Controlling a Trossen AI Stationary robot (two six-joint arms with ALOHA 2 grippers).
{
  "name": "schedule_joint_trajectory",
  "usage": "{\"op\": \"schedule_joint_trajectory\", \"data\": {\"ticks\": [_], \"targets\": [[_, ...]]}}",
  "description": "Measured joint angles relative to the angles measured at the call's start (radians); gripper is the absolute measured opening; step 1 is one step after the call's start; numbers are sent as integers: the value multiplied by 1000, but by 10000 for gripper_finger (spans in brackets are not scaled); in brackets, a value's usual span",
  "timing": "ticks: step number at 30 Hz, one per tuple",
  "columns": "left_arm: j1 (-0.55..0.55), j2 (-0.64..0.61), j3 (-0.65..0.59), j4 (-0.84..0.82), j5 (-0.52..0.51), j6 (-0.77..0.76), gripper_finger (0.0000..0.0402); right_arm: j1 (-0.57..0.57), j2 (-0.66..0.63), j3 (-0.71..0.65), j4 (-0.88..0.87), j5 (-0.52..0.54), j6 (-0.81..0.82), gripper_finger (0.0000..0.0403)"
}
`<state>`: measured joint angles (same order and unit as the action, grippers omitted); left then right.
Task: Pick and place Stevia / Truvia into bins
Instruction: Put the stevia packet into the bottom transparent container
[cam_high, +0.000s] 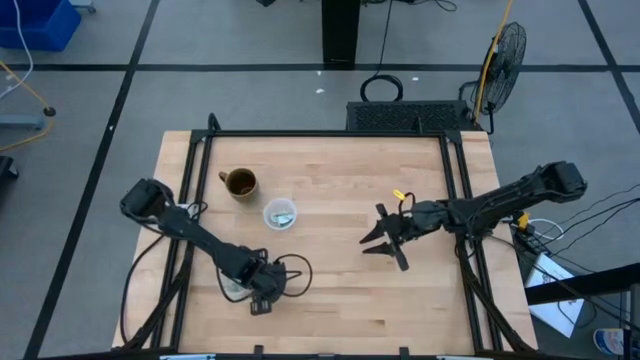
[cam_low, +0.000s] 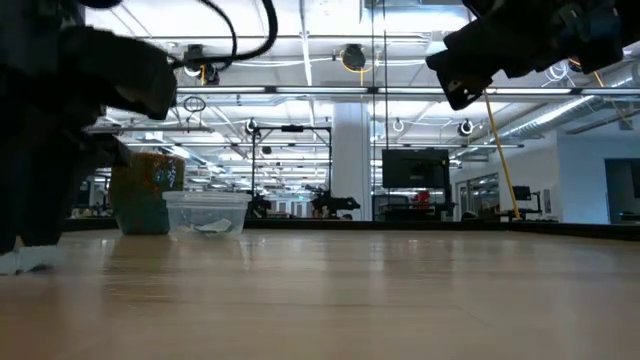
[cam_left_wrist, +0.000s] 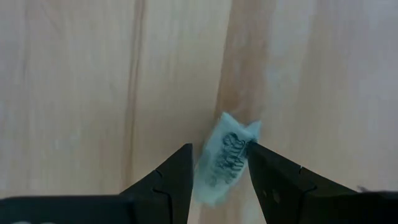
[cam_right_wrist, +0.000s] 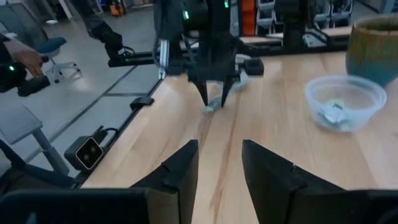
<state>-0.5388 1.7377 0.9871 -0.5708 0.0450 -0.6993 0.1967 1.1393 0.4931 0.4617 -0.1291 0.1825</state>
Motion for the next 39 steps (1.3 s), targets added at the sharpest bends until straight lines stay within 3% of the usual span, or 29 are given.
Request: {"op": "schedule_joint_trajectory", "data": {"ticks": [7,15,22,28,33,39], "targets": [[15,51,5,-1,0,46,143,0,0,0,30,1,-15,116],[60,4,-2,-7,-32,45,13,0,0,0,32,2,-19,116],[95,-158,-2,-57,-90,36,11,0,0,0,35,2,-19,116],[72,-309,-1,-328,-120,-123,14,0,0,0,32,2,-19,116],[-12,-328,-2,-451,-89,-273,7,0,0,0,32,2,-19,116],[-110,-310,-15,-408,-120,-387,29,0,0,1,36,2,-38,116]]}}
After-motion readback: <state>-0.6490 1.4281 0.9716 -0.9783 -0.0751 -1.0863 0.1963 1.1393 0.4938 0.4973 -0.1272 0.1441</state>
